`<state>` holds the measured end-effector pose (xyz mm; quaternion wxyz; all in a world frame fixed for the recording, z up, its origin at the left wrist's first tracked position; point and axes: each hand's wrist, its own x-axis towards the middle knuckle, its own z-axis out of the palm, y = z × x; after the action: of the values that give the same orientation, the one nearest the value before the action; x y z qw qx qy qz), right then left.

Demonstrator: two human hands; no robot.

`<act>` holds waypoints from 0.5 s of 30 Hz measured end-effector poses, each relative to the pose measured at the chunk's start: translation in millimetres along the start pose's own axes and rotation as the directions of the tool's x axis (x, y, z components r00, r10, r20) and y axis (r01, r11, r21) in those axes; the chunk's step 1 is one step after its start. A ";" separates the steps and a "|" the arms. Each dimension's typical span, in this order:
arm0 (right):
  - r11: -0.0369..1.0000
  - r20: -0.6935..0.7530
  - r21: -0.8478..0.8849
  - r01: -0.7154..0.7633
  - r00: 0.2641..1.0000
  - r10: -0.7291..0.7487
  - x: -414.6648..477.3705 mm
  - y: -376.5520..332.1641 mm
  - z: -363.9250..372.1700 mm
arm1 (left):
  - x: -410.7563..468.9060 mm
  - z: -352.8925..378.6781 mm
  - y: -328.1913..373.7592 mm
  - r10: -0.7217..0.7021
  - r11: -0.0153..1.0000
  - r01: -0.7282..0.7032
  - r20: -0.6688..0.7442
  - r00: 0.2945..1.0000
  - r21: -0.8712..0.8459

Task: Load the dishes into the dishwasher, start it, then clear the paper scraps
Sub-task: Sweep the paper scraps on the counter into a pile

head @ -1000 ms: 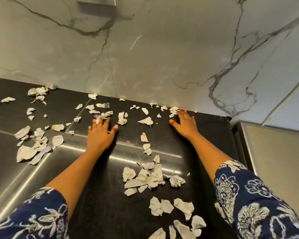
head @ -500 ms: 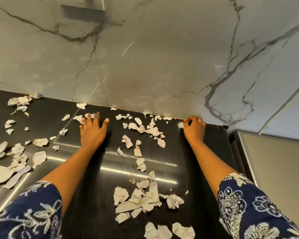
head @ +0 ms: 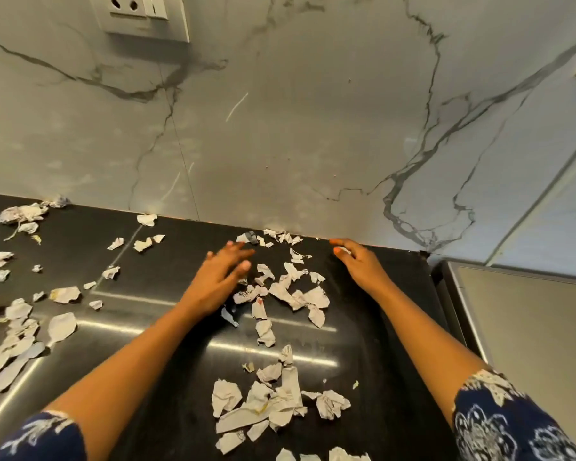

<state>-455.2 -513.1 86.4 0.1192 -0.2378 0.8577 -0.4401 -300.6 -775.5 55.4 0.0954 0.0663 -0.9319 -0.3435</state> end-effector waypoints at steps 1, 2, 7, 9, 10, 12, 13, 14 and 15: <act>0.996 0.038 -0.089 0.018 0.999 -0.015 9.1 -2.4 -0.5 | 10.7 -6.9 -11.4 -0.085 0.995 0.088 -0.073 0.994 0.047; 0.980 0.100 -0.194 0.049 0.995 -0.030 19.2 -3.9 3.4 | 22.7 -13.0 -21.1 -0.167 0.981 0.177 -0.117 0.979 0.077; 0.900 0.332 -0.384 0.207 0.940 -0.075 28.1 -18.3 48.9 | 48.3 -7.2 -27.7 -0.118 0.959 0.085 0.109 0.987 0.272; 0.935 0.388 -0.284 0.212 0.917 -0.090 17.4 -18.3 56.6 | 39.1 -5.4 -10.7 -0.013 0.968 -0.052 0.258 0.966 0.245; 0.971 0.374 -0.179 0.159 0.924 -0.083 10.6 -16.2 56.6 | 31.7 -5.3 -2.5 0.031 0.976 -0.094 0.305 0.952 0.195; 0.998 0.265 0.054 0.020 0.964 -0.034 -1.0 -15.4 48.3 | 12.7 -6.9 2.6 0.052 0.998 -0.040 0.288 0.956 -0.045; 0.994 0.206 0.112 0.010 0.978 -0.033 -2.7 -16.8 42.0 | 3.2 -10.3 1.7 0.035 0.981 0.011 0.236 0.971 -0.194; 0.993 0.166 0.112 0.030 0.985 -0.048 -0.1 -19.2 37.2 | -2.5 -15.5 -3.0 0.012 0.952 0.037 0.159 0.987 -0.303; 0.995 0.155 0.080 0.060 0.985 -0.072 6.9 -22.5 34.4 | -3.7 -21.9 -8.8 -0.024 0.944 0.049 0.081 0.996 -0.327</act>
<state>-440.1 -551.9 84.7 0.1809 -0.2955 0.8202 -0.4553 -291.6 -795.1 65.5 0.0633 0.0536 -0.8631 -0.4982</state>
